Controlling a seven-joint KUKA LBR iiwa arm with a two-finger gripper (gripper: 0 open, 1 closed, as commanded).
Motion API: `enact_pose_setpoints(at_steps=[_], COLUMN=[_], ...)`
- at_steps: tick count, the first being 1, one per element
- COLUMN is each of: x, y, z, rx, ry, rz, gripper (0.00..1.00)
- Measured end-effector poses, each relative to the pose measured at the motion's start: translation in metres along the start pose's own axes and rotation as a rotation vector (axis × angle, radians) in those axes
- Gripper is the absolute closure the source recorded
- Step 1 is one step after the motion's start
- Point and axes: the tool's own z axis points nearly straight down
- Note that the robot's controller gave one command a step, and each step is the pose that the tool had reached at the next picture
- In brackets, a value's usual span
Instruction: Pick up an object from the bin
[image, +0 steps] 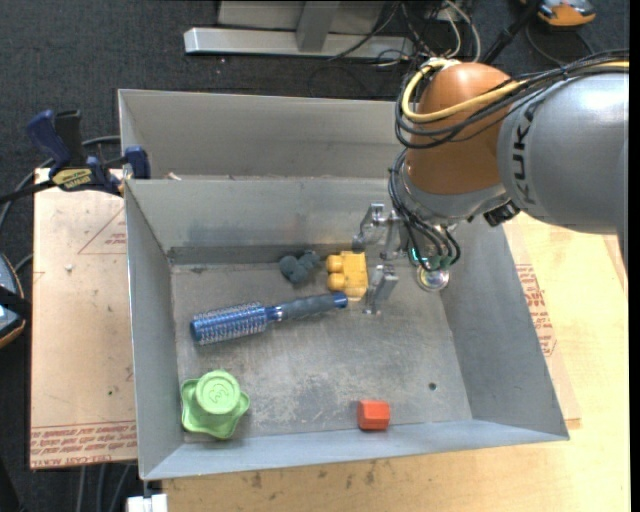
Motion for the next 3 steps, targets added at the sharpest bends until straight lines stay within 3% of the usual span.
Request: enact_pose_setpoints(at_steps=[1, 2, 3], x=[-0.028, 0.007, 0.014], y=[0.066, 0.154, 0.175], z=[0.098, 0.081, 0.082], rx=[0.0, -0.003, -0.001], ry=[-0.016, -0.009, -0.007], rz=[-0.146, -0.319, -0.305], gripper=[0.0, 0.0, 0.0])
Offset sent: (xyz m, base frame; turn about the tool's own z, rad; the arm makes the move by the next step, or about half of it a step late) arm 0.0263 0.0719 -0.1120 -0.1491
